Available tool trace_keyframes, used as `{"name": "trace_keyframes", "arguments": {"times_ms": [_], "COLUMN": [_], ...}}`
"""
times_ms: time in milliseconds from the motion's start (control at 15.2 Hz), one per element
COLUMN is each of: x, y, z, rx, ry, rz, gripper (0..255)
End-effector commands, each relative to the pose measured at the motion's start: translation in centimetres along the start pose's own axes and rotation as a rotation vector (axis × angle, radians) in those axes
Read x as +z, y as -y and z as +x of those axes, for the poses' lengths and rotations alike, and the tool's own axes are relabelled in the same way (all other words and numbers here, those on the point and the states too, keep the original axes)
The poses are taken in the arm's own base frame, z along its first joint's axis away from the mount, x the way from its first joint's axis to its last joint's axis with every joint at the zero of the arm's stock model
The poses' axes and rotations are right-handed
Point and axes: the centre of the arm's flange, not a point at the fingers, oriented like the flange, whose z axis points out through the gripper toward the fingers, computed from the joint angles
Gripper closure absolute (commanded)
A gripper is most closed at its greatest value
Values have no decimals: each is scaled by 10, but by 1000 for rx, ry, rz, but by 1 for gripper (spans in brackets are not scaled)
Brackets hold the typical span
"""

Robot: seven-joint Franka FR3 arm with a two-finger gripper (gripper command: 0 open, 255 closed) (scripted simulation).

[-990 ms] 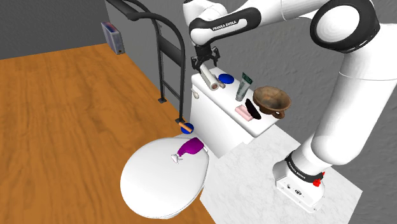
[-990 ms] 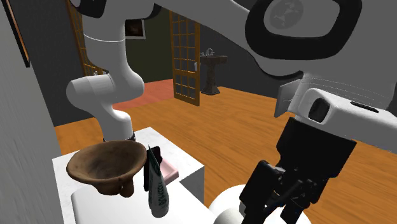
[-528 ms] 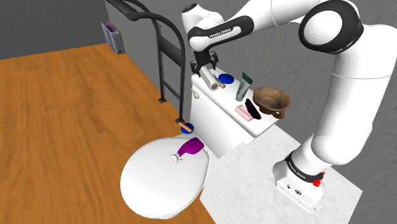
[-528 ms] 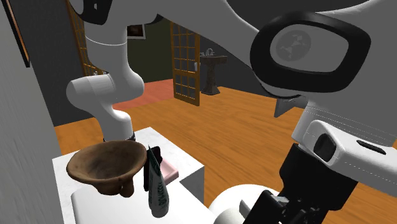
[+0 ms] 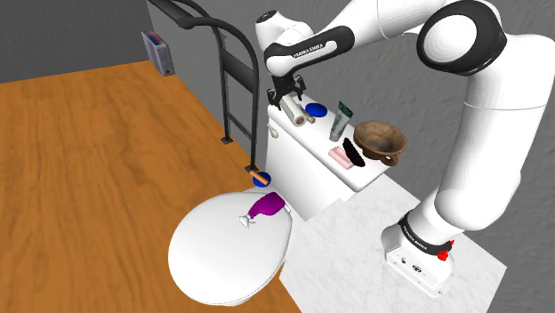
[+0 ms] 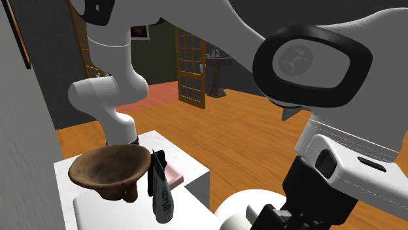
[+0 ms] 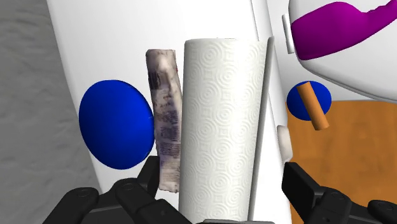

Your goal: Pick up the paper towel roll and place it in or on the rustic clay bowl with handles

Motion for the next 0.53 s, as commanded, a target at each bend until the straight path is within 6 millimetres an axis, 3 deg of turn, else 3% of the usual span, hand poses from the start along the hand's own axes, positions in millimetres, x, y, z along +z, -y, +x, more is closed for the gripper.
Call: {"name": "trace_keyframes", "arguments": {"times_ms": [0, 66, 462], "x": [0, 0, 0], "y": [0, 0, 0], "z": [0, 0, 0], "rx": [0, 0, 0], "ry": [0, 0, 0], "rz": [0, 0, 0], "gripper": [0, 255, 255]}}
